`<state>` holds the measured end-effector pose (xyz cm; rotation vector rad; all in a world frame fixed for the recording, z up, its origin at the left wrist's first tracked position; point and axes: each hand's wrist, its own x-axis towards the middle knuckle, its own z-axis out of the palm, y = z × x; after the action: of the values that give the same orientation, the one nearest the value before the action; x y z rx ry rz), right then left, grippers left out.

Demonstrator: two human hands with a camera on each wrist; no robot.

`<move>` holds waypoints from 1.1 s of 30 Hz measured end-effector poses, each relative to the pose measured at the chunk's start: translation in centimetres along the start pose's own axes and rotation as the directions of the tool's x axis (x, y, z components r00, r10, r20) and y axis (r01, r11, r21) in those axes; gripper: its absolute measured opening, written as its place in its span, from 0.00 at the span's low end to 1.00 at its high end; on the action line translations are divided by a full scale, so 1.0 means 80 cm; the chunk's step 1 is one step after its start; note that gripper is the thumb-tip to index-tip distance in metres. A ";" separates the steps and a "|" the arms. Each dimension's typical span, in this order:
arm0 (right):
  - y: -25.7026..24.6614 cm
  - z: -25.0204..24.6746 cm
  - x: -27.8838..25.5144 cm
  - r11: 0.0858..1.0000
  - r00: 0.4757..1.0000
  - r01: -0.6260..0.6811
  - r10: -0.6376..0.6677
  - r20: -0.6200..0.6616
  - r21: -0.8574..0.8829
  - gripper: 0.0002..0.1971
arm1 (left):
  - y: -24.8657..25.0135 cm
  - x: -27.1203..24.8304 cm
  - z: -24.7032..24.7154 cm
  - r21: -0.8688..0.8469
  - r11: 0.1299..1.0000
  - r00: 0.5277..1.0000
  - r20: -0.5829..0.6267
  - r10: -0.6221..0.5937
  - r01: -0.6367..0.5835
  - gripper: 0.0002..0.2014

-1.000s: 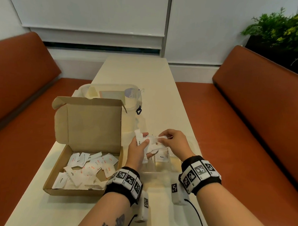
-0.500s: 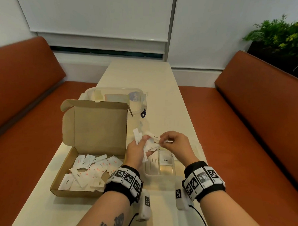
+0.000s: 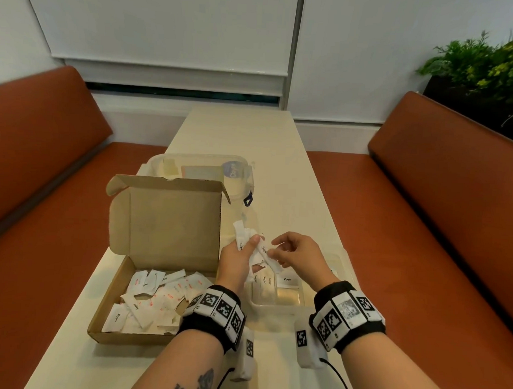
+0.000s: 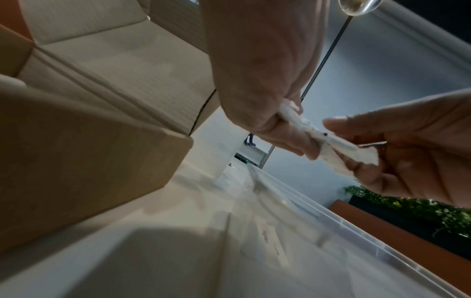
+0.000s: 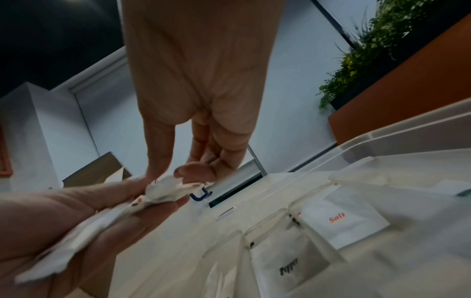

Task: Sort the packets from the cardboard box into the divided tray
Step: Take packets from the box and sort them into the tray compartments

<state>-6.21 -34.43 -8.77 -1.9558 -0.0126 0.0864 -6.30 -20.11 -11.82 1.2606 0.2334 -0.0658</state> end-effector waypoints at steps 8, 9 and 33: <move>-0.002 0.014 -0.004 0.999 1.000 -0.010 0.010 -0.012 -0.053 0.08 | -0.005 0.002 -0.002 0.164 0.986 1.000 0.006 0.006 -0.007 0.11; -0.003 0.014 -0.004 0.999 1.000 -0.016 0.015 -0.001 -0.050 0.08 | -0.005 0.003 -0.002 0.156 0.988 1.000 -0.009 0.008 -0.006 0.10; 0.034 0.056 0.004 0.781 0.994 -0.104 0.069 -0.081 -0.616 0.10 | -0.020 0.012 -0.023 0.070 0.997 0.986 -0.168 0.021 -0.009 0.13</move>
<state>-6.31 -31.32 -13.00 -2.6264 0.0978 0.0977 -5.91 -18.81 -14.05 1.3381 0.3707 0.0465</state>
